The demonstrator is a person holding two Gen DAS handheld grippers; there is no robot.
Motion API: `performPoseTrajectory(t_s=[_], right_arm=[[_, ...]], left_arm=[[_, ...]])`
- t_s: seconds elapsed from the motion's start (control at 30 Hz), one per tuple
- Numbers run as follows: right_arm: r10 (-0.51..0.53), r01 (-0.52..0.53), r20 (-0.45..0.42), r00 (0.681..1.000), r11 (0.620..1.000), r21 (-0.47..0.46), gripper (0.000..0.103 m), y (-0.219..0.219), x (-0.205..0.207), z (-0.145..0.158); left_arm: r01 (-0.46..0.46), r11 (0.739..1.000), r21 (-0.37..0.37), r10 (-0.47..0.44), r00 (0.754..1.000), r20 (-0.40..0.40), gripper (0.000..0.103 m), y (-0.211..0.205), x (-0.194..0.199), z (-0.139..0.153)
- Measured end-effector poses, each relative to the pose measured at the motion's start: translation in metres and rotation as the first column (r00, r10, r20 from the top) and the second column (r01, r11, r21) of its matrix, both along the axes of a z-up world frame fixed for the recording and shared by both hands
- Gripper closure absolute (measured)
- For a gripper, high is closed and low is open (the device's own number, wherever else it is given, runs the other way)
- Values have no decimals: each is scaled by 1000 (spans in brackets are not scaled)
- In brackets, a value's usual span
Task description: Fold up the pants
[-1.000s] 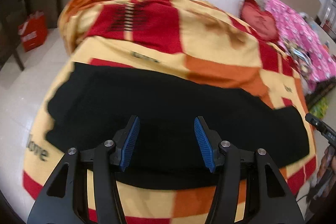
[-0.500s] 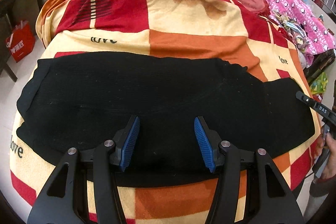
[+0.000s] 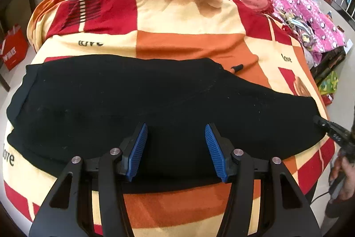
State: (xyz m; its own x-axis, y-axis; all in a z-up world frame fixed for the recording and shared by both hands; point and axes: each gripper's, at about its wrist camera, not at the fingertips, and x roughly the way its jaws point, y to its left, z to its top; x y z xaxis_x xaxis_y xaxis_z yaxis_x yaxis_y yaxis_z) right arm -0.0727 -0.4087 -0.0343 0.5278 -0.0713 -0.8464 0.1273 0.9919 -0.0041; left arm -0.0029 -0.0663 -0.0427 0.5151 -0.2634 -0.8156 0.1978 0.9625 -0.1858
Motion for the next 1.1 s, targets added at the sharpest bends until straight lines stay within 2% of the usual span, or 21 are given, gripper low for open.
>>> performPoseTrajectory(t_s=[0.1,0.13,0.17,0.27,0.43,0.6,0.77,0.87,1.1], right_arm=[[-36,39,53,998,997,-68,85,3,3,20],[-35,40,94,995,998,-57,78,6,3,31],[-21,24,126,992,999,-24,73,11,3,40],[65,-80,165,984,993,87,68,34,13,50],[225,-249,140,964,949,195,68,95,45,36],[319,-338,121,940,920,201,68,148,62,22],[358,-365,71,931,917,160,68,174,71,7],[365,-367,46,930,918,150,68,177,72,-1],[359,-357,9,933,923,144,68,177,78,-17]], left_arm=[[-40,999,22,39,999,21,49,14,-4,9],[-56,998,34,55,998,28,49,19,-4,10],[-75,996,49,73,997,36,49,25,-5,12],[-129,989,69,126,990,58,49,43,-3,16],[-197,977,84,191,979,71,49,64,-1,15],[-213,974,82,207,976,71,49,71,-2,15],[-198,978,63,193,978,75,49,67,-3,12],[-186,981,58,184,982,46,49,62,1,2],[-189,977,94,184,981,58,46,53,2,-6]])
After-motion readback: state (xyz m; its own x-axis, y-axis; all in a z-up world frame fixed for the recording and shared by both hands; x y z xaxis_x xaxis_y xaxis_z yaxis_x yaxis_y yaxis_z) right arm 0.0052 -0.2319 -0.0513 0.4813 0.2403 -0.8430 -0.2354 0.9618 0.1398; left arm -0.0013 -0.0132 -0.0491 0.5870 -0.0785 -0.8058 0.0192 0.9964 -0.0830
